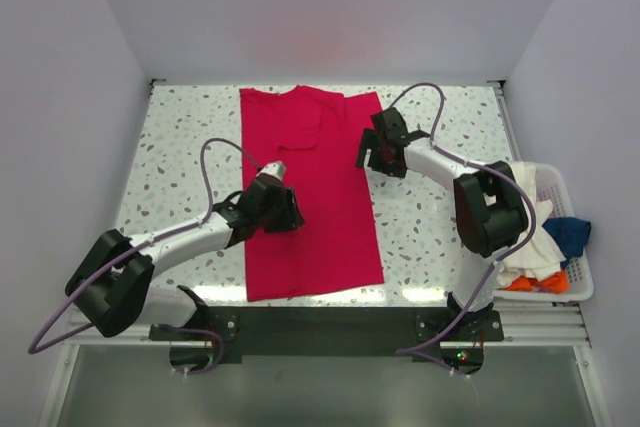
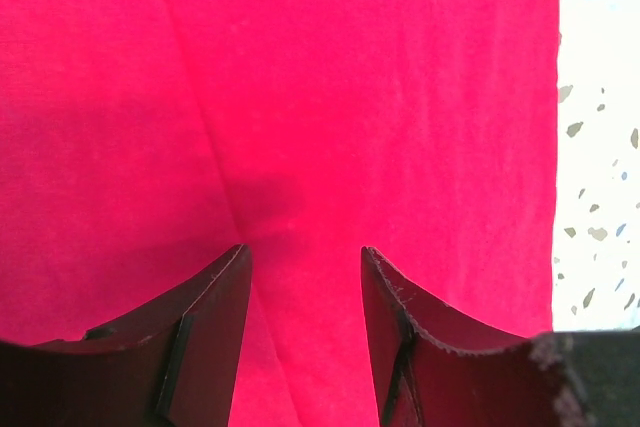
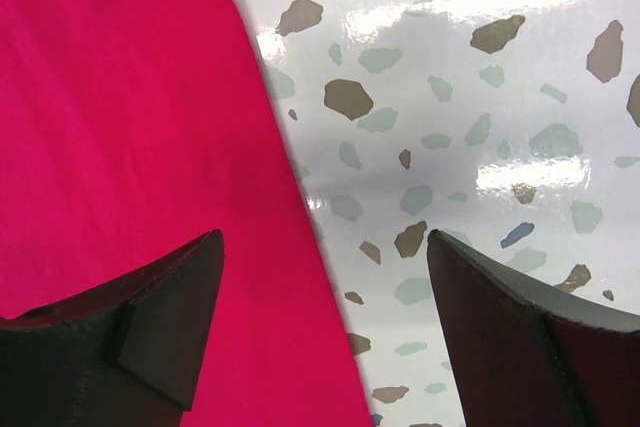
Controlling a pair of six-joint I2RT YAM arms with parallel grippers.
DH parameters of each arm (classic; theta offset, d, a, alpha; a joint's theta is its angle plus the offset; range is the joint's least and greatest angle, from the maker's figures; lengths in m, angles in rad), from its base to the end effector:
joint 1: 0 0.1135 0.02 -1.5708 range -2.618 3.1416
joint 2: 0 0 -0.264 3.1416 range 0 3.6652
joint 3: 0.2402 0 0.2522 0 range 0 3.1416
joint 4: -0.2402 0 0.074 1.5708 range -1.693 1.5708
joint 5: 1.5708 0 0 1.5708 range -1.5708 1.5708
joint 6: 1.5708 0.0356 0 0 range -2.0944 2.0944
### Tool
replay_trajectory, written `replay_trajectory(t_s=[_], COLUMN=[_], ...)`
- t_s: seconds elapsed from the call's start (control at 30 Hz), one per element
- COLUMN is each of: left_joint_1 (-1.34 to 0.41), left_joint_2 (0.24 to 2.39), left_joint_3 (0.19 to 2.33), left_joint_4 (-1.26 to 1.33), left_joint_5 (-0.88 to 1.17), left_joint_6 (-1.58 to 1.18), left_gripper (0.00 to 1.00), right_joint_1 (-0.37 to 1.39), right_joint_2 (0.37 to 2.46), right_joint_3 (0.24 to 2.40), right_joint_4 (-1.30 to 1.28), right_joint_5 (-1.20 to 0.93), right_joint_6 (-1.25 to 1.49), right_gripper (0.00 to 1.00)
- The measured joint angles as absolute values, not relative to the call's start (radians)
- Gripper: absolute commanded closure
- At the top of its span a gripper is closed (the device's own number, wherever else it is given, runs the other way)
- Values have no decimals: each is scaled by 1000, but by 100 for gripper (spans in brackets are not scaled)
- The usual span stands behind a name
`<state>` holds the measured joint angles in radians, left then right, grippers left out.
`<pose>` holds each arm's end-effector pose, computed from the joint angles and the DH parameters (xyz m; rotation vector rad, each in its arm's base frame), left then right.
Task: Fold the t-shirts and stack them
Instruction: Fold the tshirt
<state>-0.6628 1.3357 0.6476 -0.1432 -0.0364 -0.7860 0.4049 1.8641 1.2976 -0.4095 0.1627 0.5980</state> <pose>0.2055 -0.1588 0.1801 -0.1713 2.4915 -0.6074 0.3666 0.1508 0.1950 0.3078 2.5199 0.1924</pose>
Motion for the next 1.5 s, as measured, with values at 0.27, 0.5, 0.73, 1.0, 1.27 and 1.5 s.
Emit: replay_trajectory(t_s=[0.27,0.5,0.73,1.0,1.27,1.5], left_joint_1=[-695,-695,-673,-616,-582,-580], left_joint_2=[1308,1235,1269,1281,1283,1292], left_joint_3=[643,615,591,574,574,574], left_joint_4=[-228,-315,-365,-379,-374,-355], left_joint_5=[-129,-229,-266,-278,-274,-265], left_joint_6=[-833,-936,-991,-994,-986,-975], left_gripper=[51,52,52,52,52,53], right_joint_1=[406,393,362,311,242,242], right_joint_2=[1946,2042,2111,2173,2212,2207], right_joint_3=[1374,1504,1604,1640,1695,1657], right_joint_4=[-416,-422,-408,-370,-334,-306], right_joint_5=[171,173,173,171,169,165], right_joint_6=[591,587,583,590,619,638], right_gripper=[15,15,15,15,16,16])
